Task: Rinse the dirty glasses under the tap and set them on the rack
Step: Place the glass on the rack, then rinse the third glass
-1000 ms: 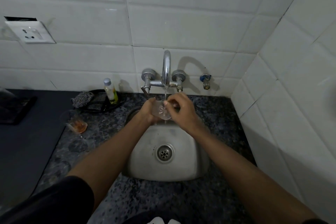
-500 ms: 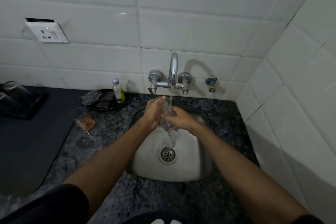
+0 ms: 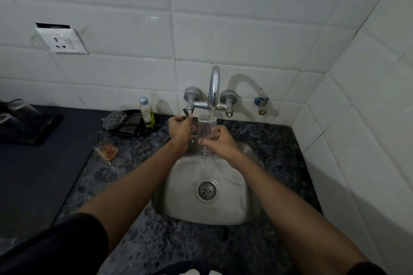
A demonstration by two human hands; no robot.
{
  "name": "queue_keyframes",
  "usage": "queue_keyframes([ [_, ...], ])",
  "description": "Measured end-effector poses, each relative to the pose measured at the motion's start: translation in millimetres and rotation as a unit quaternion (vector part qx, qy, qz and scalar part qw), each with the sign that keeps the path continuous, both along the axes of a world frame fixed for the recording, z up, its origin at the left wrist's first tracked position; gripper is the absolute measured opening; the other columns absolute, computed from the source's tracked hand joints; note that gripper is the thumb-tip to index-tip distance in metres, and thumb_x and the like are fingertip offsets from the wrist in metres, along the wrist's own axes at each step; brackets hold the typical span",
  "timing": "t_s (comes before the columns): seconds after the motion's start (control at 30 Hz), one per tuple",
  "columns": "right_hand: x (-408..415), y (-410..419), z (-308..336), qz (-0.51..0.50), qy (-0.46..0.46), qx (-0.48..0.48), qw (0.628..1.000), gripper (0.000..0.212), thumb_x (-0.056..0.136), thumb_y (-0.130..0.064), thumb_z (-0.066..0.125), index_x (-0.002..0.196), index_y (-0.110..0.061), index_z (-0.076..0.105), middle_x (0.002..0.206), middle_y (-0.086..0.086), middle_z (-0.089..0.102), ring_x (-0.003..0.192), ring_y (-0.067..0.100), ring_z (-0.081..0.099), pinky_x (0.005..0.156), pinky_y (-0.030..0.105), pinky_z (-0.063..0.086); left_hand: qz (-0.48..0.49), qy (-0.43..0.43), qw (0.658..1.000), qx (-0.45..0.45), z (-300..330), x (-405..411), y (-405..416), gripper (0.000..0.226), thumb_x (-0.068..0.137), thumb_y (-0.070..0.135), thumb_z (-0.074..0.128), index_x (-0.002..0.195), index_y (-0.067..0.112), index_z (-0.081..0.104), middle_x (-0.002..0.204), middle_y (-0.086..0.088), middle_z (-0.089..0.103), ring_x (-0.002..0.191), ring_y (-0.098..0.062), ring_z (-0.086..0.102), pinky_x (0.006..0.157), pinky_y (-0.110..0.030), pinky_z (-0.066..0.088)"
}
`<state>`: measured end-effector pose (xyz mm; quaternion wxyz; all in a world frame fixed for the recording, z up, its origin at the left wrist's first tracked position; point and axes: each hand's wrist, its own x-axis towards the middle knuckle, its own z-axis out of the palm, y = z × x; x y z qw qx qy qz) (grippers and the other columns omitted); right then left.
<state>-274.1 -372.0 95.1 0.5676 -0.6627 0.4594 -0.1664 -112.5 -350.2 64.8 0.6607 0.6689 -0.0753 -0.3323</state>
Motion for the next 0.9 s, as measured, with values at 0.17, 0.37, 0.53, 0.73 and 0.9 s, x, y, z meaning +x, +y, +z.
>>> queue_keyframes([
  [0.17, -0.9, -7.7, -11.2, -0.012, 0.003, -0.028, 1.0, 0.071, 0.073, -0.026, 0.093, 0.127, -0.022, 0.047, 0.118, 0.0, 0.067, 0.109, 0.017, 0.067, 0.094, 0.04, 0.059, -0.028, -0.166, 0.982, 0.087, 4.5, 8.9, -5.1, 0.046, 0.091, 0.028, 0.075, 0.13, 0.008, 0.065, 0.105, -0.01, 0.075, 0.088, -0.021, 0.072, 0.078, -0.033, 0.06],
  [0.37, -2.7, -11.1, -13.2, -0.022, 0.005, -0.085, 0.996, 0.075, 0.068, -0.024, 0.093, 0.132, -0.025, 0.053, 0.121, -0.002, 0.069, 0.11, 0.015, 0.068, 0.098, 0.039, 0.058, -0.069, -0.326, 0.928, 0.17, 13.1, 14.7, -17.0, 0.019, 0.097, 0.019, 0.065, 0.097, 0.001, 0.07, 0.093, -0.016, 0.073, 0.085, -0.029, 0.068, 0.069, -0.031, 0.046],
  [0.53, -2.7, -10.3, -5.4, -0.029, -0.004, -0.144, 0.989, 0.069, 0.068, -0.02, 0.094, 0.129, -0.018, 0.06, 0.111, -0.003, 0.073, 0.095, 0.009, 0.07, 0.079, 0.019, 0.053, -0.075, -0.415, 0.888, 0.182, 13.5, 4.7, -16.1, 0.02, 0.1, 0.015, 0.055, 0.098, 0.0, 0.069, 0.094, -0.021, 0.073, 0.087, -0.037, 0.069, 0.072, -0.037, 0.049],
  [0.73, 5.8, -7.5, 2.3, -0.043, -0.008, -0.177, 0.983, 0.064, 0.068, -0.022, 0.093, 0.123, -0.022, 0.062, 0.102, -0.006, 0.074, 0.088, 0.004, 0.07, 0.073, 0.014, 0.051, -0.092, -0.432, 0.877, 0.188, 16.9, 3.7, -16.0, 0.018, 0.099, 0.012, 0.054, 0.097, 0.001, 0.068, 0.096, -0.021, 0.073, 0.088, -0.037, 0.069, 0.072, -0.037, 0.049],
  [0.9, 5.4, -6.1, -3.4, -0.036, 0.006, -0.188, 0.982, 0.062, 0.069, -0.02, 0.093, 0.123, -0.019, 0.062, 0.107, -0.003, 0.074, 0.095, 0.012, 0.071, 0.086, 0.028, 0.059, -0.104, -0.43, 0.878, 0.185, 15.5, 6.7, -15.0, 0.015, 0.097, 0.012, 0.056, 0.095, 0.003, 0.068, 0.093, -0.019, 0.073, 0.086, -0.036, 0.069, 0.075, -0.041, 0.055],
])
